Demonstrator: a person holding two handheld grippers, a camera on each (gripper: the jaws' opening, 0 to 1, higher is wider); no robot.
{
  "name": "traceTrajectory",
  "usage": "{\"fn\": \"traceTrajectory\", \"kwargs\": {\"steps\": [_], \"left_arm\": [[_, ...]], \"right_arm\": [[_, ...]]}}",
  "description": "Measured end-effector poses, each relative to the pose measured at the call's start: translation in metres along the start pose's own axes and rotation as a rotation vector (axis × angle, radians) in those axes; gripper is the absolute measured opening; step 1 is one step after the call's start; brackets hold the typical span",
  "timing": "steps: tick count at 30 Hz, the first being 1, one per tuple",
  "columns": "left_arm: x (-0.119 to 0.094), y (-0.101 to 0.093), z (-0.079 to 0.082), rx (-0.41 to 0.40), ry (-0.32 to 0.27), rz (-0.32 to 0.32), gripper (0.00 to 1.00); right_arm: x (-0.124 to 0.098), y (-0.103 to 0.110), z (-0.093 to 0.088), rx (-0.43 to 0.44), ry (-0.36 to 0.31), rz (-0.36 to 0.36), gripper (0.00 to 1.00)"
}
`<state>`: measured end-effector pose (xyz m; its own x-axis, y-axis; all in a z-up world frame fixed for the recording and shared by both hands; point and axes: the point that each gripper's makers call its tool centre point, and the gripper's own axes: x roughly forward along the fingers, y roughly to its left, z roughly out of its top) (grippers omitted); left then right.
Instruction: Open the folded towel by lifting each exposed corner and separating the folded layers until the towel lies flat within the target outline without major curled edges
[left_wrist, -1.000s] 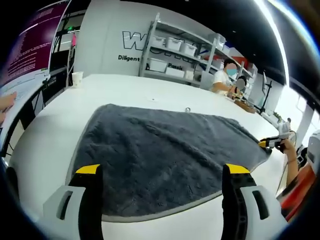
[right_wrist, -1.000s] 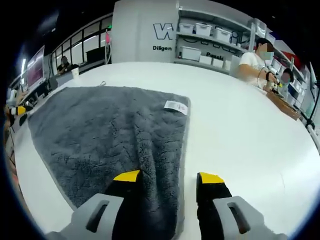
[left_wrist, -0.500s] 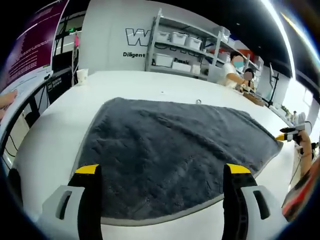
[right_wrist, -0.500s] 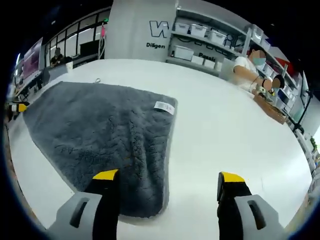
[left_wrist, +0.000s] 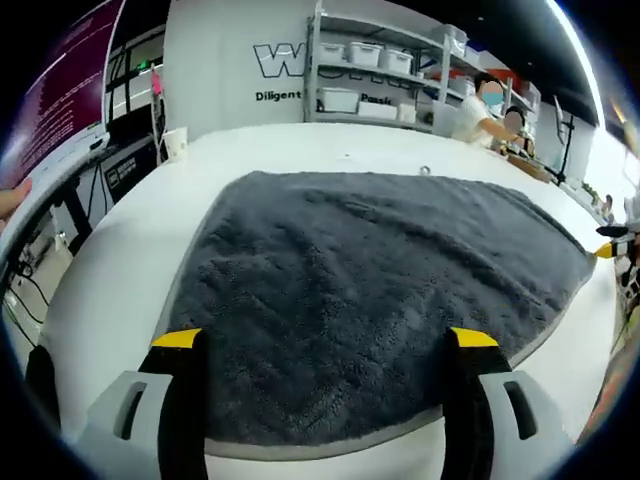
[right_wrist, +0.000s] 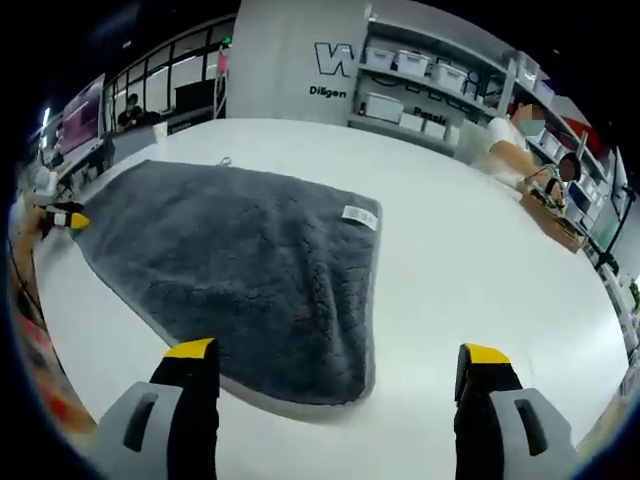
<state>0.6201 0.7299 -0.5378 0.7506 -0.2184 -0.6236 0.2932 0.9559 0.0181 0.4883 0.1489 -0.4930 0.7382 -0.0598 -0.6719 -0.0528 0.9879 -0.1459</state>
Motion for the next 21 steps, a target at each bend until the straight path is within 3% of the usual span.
{"fn": "traceTrajectory", "kwargs": {"steps": [7, 21], "left_arm": [[-0.008, -0.001, -0.004, -0.012, -0.047, 0.0, 0.94], [-0.024, -0.001, -0.017, -0.003, -0.021, -0.011, 0.92]], "right_arm": [[0.001, 0.005, 0.004, -0.013, -0.006, 0.021, 0.98], [-0.003, 0.013, -0.006, -0.029, 0.025, 0.034, 0.97]]}}
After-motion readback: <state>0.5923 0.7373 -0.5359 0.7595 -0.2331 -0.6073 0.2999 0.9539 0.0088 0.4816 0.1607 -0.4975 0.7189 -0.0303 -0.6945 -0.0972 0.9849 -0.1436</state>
